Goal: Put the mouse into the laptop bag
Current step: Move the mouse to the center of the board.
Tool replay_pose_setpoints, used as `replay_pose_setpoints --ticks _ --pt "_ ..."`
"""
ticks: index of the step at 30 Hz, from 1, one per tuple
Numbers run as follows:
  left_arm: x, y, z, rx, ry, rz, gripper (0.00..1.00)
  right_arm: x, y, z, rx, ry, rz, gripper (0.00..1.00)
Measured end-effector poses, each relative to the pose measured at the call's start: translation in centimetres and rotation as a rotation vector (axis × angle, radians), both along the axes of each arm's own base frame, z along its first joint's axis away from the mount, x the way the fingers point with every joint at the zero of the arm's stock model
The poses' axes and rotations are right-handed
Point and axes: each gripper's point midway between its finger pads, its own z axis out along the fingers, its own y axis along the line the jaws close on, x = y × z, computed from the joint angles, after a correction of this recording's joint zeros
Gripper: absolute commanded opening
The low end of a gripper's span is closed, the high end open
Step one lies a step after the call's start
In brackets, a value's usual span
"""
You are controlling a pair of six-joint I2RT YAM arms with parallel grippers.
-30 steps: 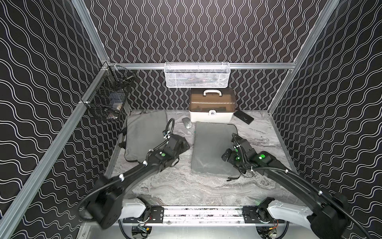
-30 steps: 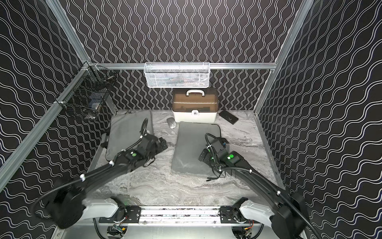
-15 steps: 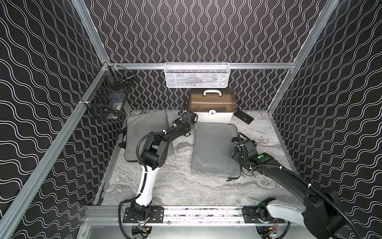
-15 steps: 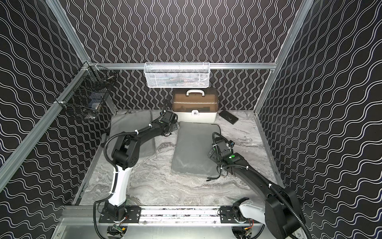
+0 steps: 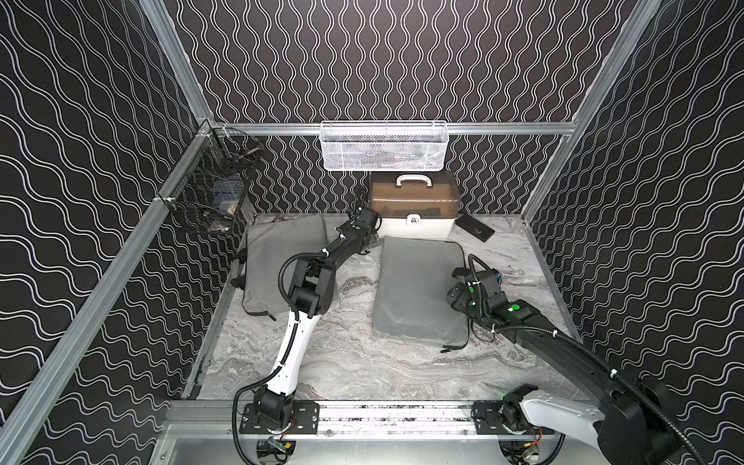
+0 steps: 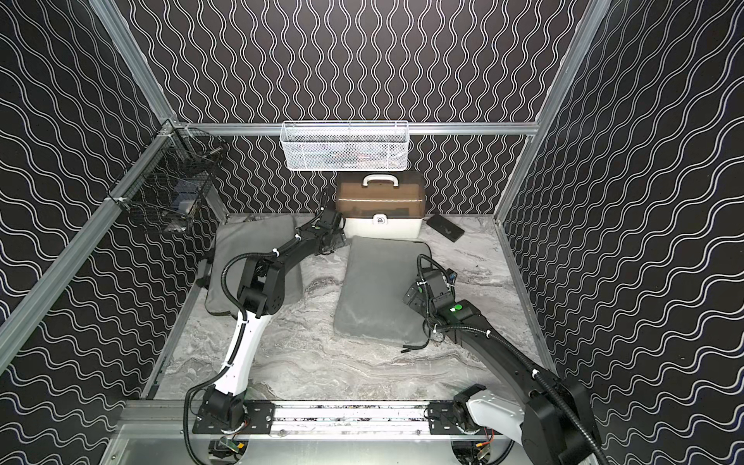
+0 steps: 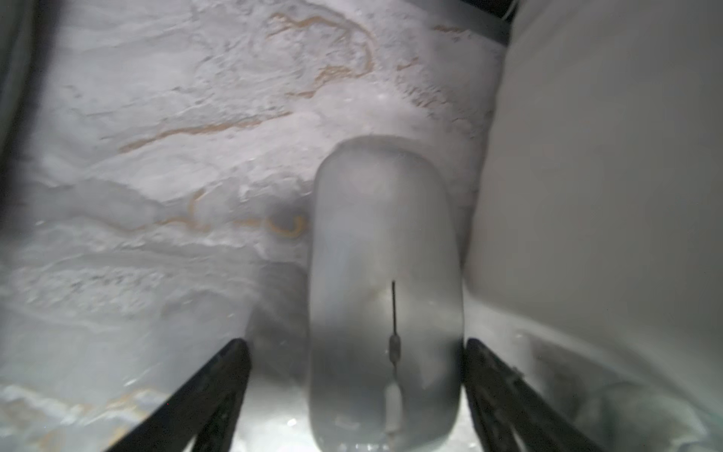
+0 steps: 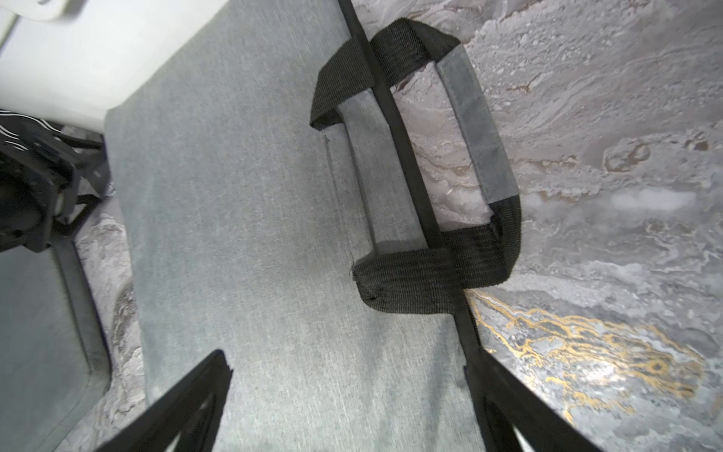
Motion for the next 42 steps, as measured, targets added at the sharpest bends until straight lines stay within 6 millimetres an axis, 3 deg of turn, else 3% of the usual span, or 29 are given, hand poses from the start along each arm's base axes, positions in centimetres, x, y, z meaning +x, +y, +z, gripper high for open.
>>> replay_pose_setpoints --ticks 10,13,18,22,26,30,35,38,42 --pt "1.3 -0.4 -0.1 0.02 0.01 -0.044 0.85 -0.8 0.0 0.5 0.02 -0.005 0.012 0.97" --pt "1.3 -0.2 -0.2 0.02 0.022 -0.052 0.76 -0.8 0.0 0.4 0.022 0.0 0.015 0.97" --pt "1.3 0.5 -0.6 0.04 0.029 -0.065 0.47 -0.9 0.2 0.4 0.029 0.005 0.022 0.96" --pt "0.4 0.6 -0.3 0.022 0.017 -0.07 0.42 -1.0 0.4 0.4 0.039 0.009 0.031 0.97" --pt "-3.9 1.6 -0.4 0.018 0.078 -0.069 0.42 -0.9 0.7 0.6 0.049 0.008 0.037 0.97" --pt "-11.1 2.8 -0.3 0.011 0.155 -0.066 0.43 -0.8 1.1 0.6 0.061 0.016 0.049 0.97" --pt "-21.1 2.4 0.2 -0.015 0.215 -0.108 0.48 -0.9 2.2 -0.4 0.061 0.049 0.082 0.97" --pt "-25.3 2.0 0.1 -0.042 0.227 -0.138 0.61 -0.9 3.8 -0.6 0.061 0.06 0.126 0.98" --pt "-27.9 1.7 1.1 -0.094 0.209 -0.159 0.95 -0.7 6.6 -0.4 0.047 0.055 0.194 1.0"
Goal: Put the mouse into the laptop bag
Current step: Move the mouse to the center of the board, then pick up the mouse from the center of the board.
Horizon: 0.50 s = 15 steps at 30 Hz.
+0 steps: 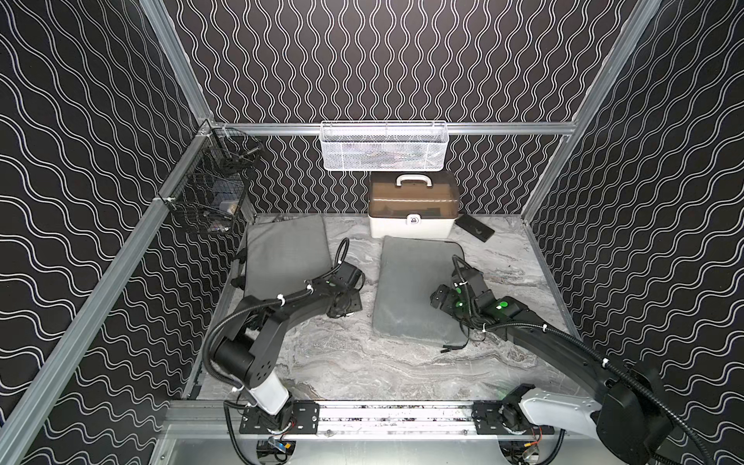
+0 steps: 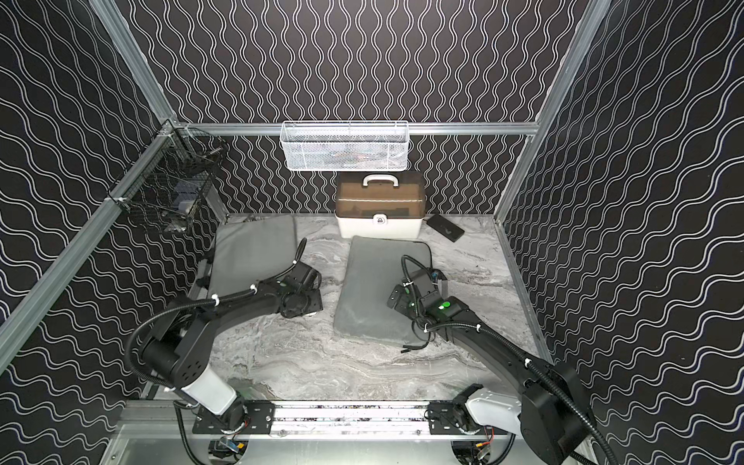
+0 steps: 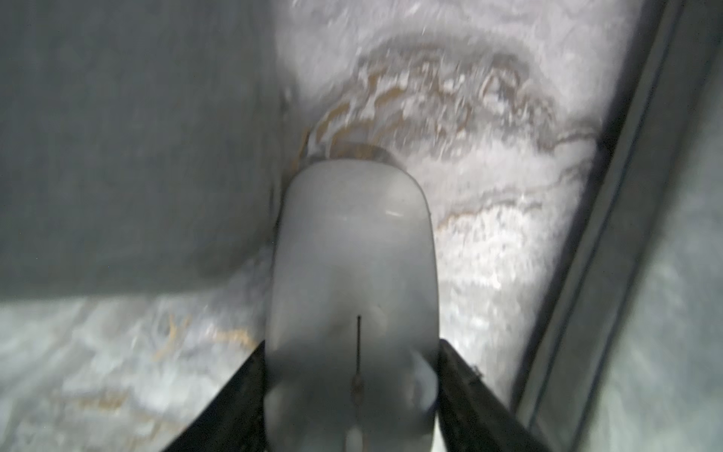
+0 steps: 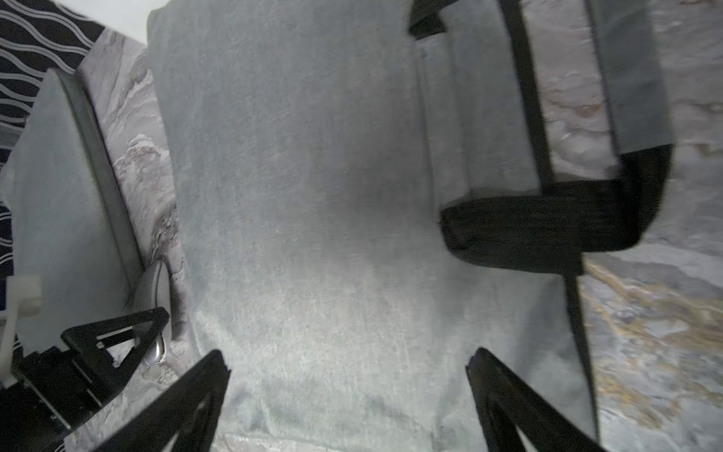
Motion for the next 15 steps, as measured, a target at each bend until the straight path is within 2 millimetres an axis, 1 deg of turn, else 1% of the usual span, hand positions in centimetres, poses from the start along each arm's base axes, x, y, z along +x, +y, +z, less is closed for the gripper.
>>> replay_pose_setpoints --ticks 1,2,4,5,7,8,10,12,15 --pt "-0.4 -0.3 0.7 -0.012 -0.018 -0.012 0.99 0.0 0.6 -0.1 -0.005 0.003 0.011 1.0" --pt "-0.8 -0.8 1.7 -0.034 -0.042 -0.027 0.99 0.0 1.3 -0.2 -0.012 0.007 0.022 0.99" --pt "-1.4 -1.4 4.5 -0.079 -0.11 -0.036 0.99 0.2 2.8 -0.5 -0.029 0.013 0.051 1.0" --pt "-1.7 -1.3 6.1 -0.097 -0.153 -0.038 0.99 0.2 3.7 -0.6 -0.039 0.016 0.066 1.0" --pt "-2.4 -0.1 8.8 -0.109 -0.225 -0.001 0.99 0.5 5.3 -0.7 -0.054 0.014 0.09 0.99" --pt "-3.2 1.0 10.2 -0.109 -0.266 0.036 0.99 0.7 6.2 -0.6 -0.063 0.01 0.105 0.99" --pt "-4.7 3.4 12.2 -0.094 -0.328 0.118 0.99 0.9 8.6 -0.5 -0.082 0.0 0.144 0.99" --pt "-6.7 6.6 14.0 -0.068 -0.398 0.223 0.99 0.9 11.9 -0.4 -0.108 -0.01 0.198 0.99" --pt "-9.5 10.5 15.1 -0.023 -0.453 0.36 0.99 1.1 17.1 -0.9 -0.152 -0.021 0.288 0.99"
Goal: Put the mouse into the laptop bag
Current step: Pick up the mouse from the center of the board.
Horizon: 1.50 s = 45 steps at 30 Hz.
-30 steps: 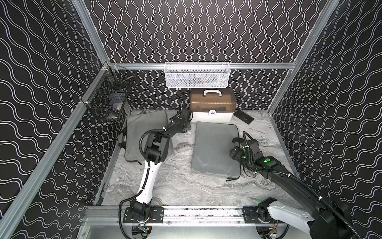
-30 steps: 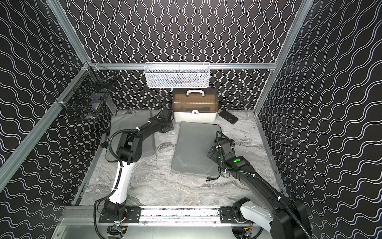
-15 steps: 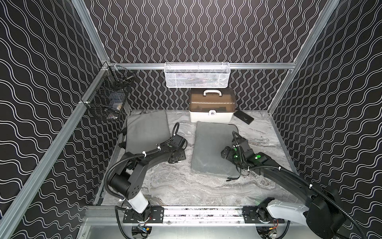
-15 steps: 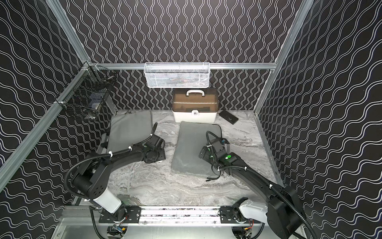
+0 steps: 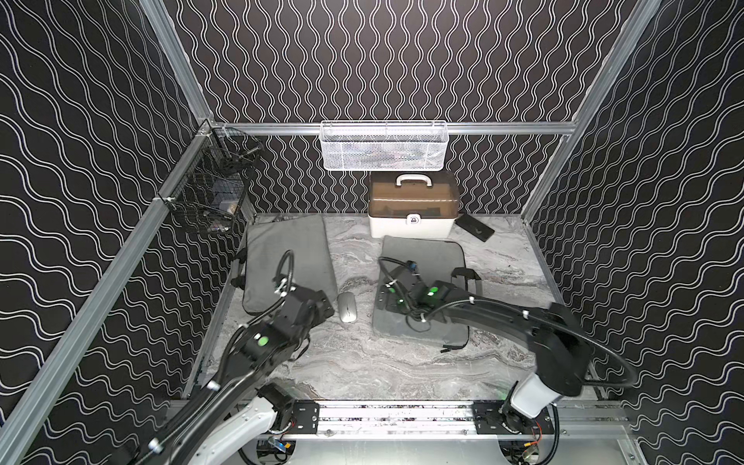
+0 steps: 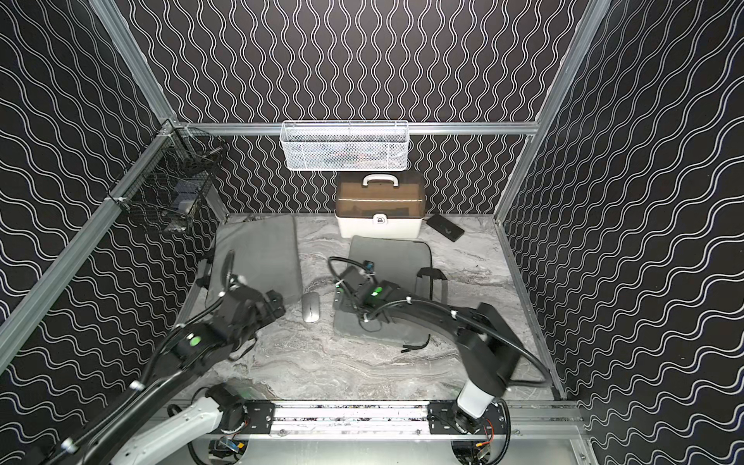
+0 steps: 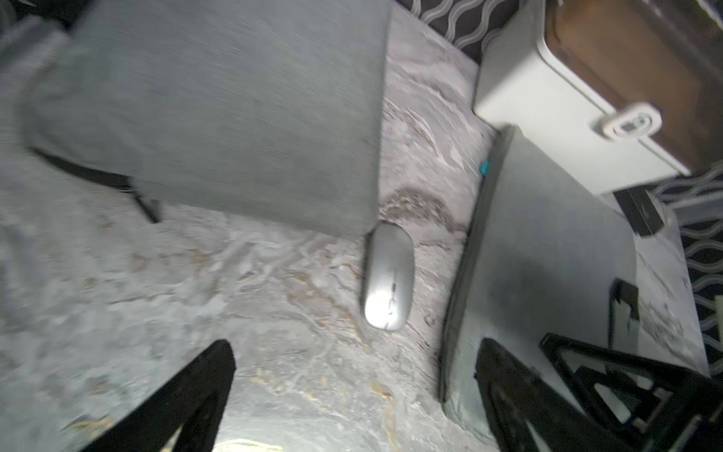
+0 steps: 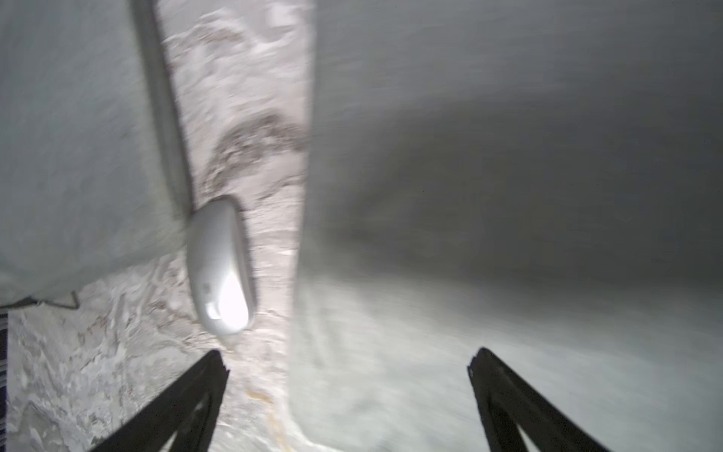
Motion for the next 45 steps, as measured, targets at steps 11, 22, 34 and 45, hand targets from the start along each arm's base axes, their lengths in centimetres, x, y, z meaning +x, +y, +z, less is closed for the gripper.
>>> replay_pose_setpoints --ticks 11,22,34,45 --pt "-6.0 6.5 2.2 0.041 -0.08 0.198 0.99 3.8 8.0 -6.5 -0.234 0.021 0.128 0.98" --pt "-6.5 6.8 1.7 0.052 -0.053 0.206 0.99 4.3 10.7 -9.2 -0.298 0.033 0.235 0.96" --pt "-6.7 6.9 1.8 0.039 -0.069 0.205 0.99 3.3 11.3 -9.2 -0.306 0.02 0.217 0.91" --pt "-6.4 6.1 1.2 0.023 -0.049 0.182 0.99 0.1 9.8 -9.1 -0.345 0.079 0.182 0.82"
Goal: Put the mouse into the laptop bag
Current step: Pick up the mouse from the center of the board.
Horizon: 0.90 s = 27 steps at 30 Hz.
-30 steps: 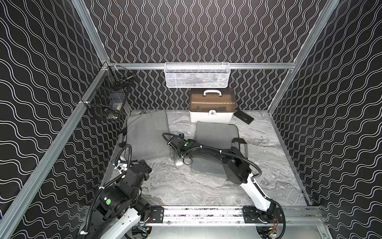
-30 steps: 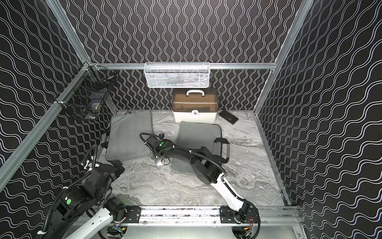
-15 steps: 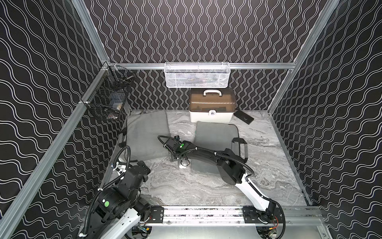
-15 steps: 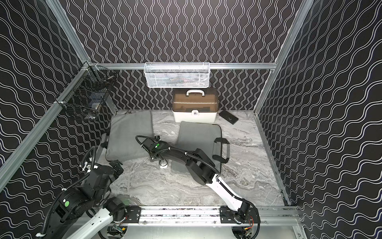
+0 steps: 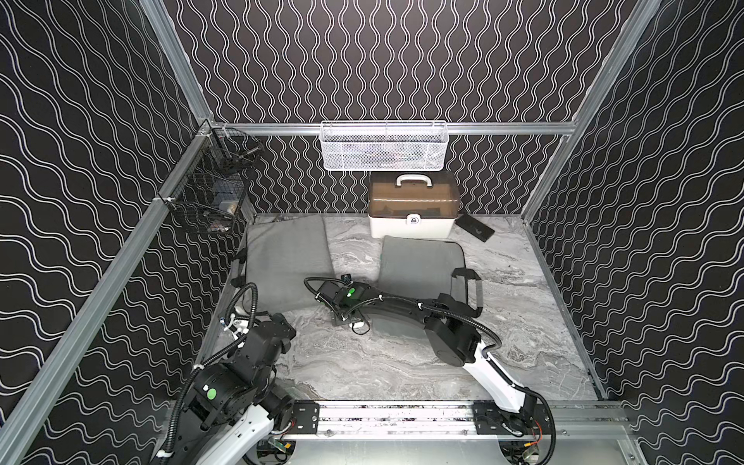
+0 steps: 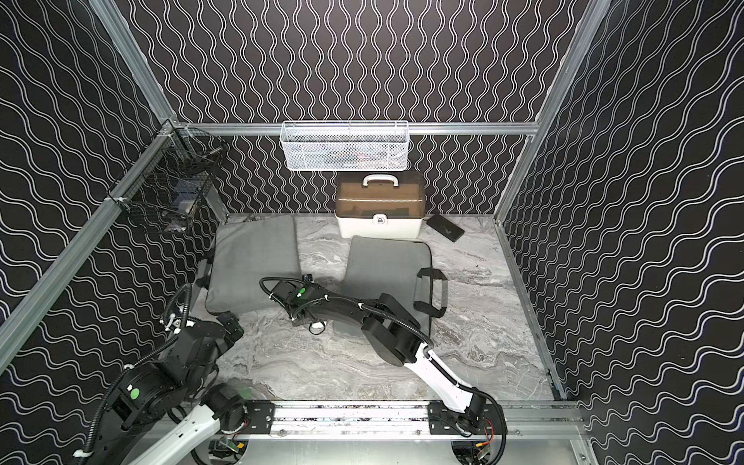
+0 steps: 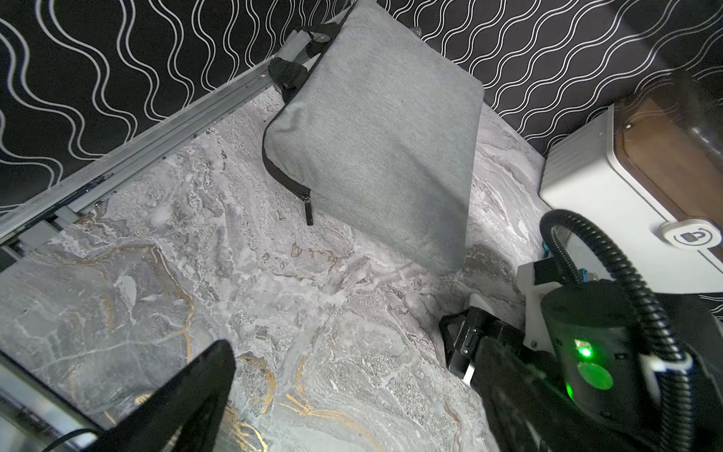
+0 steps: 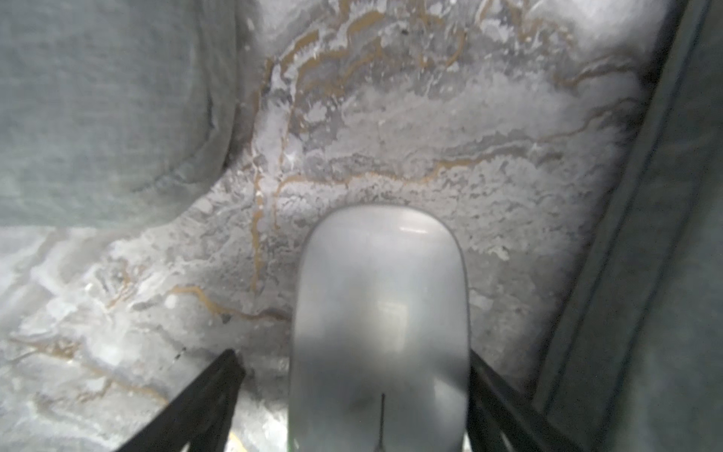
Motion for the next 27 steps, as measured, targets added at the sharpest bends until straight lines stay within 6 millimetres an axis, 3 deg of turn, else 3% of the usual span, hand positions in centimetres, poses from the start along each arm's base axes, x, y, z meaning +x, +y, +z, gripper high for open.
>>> replay_pose_setpoints --ticks 4,10,17,23,25,27 --pt "0.3 -0.4 -0.1 -0.007 0.002 -0.009 0.99 0.2 0.4 -0.2 0.003 0.0 -0.001 0.76" --pt "0.7 -0.8 -0.2 0.0 0.017 -0.035 0.99 2.2 1.6 -0.6 0.027 -0.036 -0.025 0.73" --pt "1.3 -1.6 -0.1 0.005 0.028 -0.071 0.99 3.1 1.7 -0.7 0.033 -0.049 -0.031 0.56" --pt "2.1 -2.9 0.1 -0.002 0.033 -0.135 0.99 2.0 -0.2 0.7 0.009 -0.008 -0.025 0.52" --pt "2.2 -3.2 0.4 -0.018 0.021 -0.15 0.99 1.6 -1.0 2.2 0.0 -0.004 -0.025 0.52" --pt "2.2 -3.5 0.6 -0.021 0.015 -0.172 0.99 1.6 -1.0 4.8 0.026 -0.026 -0.012 0.52"
